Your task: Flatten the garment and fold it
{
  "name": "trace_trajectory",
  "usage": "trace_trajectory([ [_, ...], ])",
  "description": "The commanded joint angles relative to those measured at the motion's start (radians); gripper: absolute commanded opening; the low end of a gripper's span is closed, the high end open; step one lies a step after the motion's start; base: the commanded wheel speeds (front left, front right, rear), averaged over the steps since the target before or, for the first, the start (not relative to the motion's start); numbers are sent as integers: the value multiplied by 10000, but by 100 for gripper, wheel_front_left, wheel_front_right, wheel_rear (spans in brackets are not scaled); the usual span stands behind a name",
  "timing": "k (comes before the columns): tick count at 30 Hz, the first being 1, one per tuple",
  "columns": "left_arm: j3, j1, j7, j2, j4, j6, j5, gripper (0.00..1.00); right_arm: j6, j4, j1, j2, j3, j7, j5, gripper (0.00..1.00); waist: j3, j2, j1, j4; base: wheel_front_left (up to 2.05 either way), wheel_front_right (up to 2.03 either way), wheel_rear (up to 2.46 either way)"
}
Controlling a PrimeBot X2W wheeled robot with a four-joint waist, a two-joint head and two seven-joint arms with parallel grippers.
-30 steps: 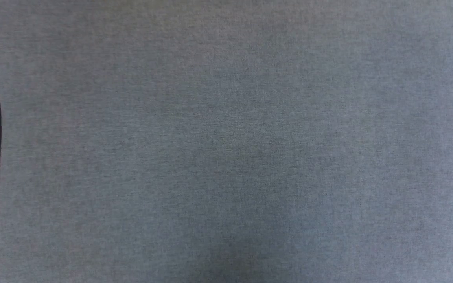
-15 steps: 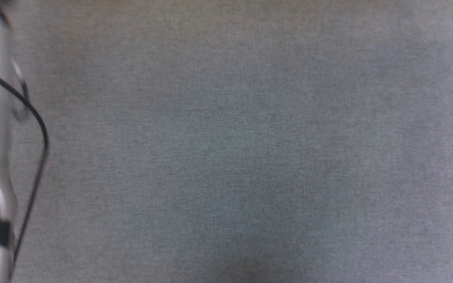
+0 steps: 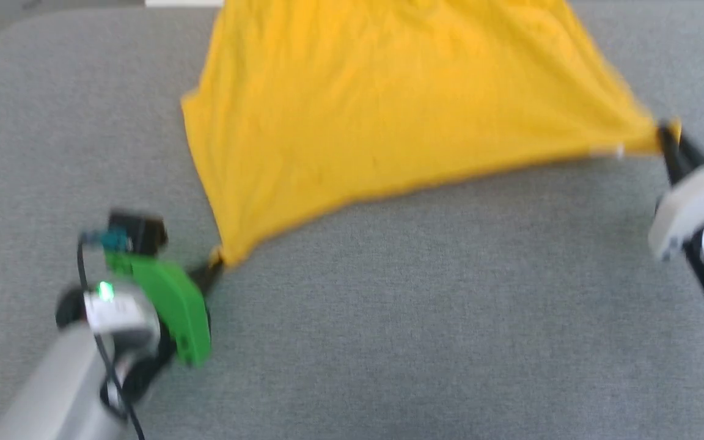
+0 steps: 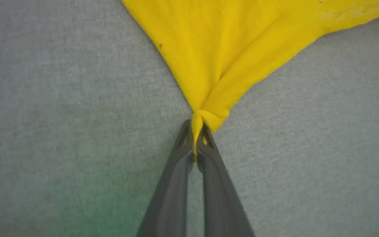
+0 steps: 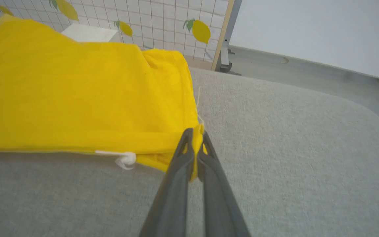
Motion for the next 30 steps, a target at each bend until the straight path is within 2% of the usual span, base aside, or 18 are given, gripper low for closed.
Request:
trace_trajectory([
  [1,-22,658,200,148,-360,227,-218,0,-13,-270,510,35,-75,127,136,0,-561,0,1,161,0,0,0],
  [9,-50,3141,832,715,-2322,1220,-602,0,-13,-1601,3021,235,-553,1206,126,0,-1140,0,1,329,0,0,0],
  [15,-88,4098,771,874,-2727,1573,-600,0,-13,-2670,4869,734,-1040,2795,186,0,-1387,0,1,405,0,0,0],
  [20,-296,4628,891,1099,-2847,1740,-416,0,-13,-3439,6053,1315,-1637,3636,71,0,-1526,0,1,383,0,0,0],
  [23,-362,4785,613,1155,-2823,1699,-198,0,-13,-3641,6362,1576,-1864,3565,-18,0,-1570,0,1,364,0,0,0],
  [25,-347,4797,35,1134,-2814,1560,86,0,-13,-3782,6455,1746,-1972,3156,-50,0,-1584,0,1,351,0,0,0],
  [30,-217,4426,-2417,746,-2422,1135,1135,0,-13,-3855,6576,1853,-1541,1487,94,0,-1613,0,1,327,0,0,0],
])
